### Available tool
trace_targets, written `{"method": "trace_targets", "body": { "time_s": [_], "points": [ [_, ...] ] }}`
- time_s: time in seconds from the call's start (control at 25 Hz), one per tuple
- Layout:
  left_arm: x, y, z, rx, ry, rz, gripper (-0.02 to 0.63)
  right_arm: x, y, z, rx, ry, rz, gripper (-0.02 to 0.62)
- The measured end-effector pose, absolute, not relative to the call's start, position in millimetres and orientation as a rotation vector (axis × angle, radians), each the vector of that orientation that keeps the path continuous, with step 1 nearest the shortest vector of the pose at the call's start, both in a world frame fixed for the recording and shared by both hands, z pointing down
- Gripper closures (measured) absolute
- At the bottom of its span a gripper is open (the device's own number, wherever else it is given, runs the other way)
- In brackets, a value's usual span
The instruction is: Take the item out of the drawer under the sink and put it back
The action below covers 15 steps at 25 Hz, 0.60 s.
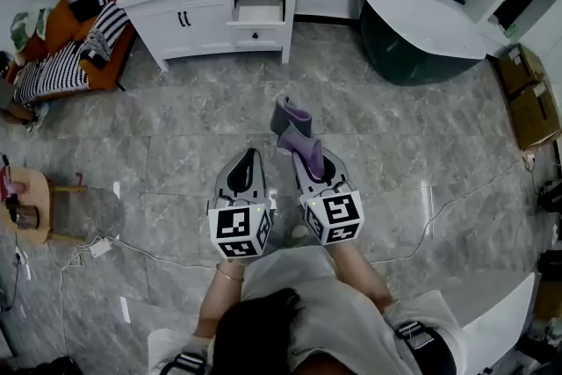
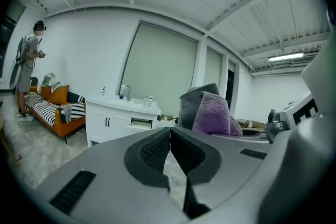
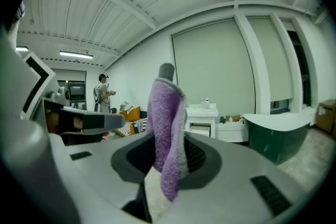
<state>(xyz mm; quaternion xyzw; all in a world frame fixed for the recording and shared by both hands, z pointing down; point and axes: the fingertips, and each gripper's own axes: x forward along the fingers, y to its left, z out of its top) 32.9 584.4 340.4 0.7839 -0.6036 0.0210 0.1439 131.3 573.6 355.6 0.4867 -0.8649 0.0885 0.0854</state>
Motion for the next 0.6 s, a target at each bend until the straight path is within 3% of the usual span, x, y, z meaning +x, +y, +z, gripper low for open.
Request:
{"method": "trace_targets", "body": {
  "time_s": [0.6],
  "points": [
    [7.3, 559.3, 345.8, 2.280, -1.667, 0.083, 0.598, 94.1, 555.1, 369.9, 1.422, -2.519, 0.374, 0.486]
  ]
}}
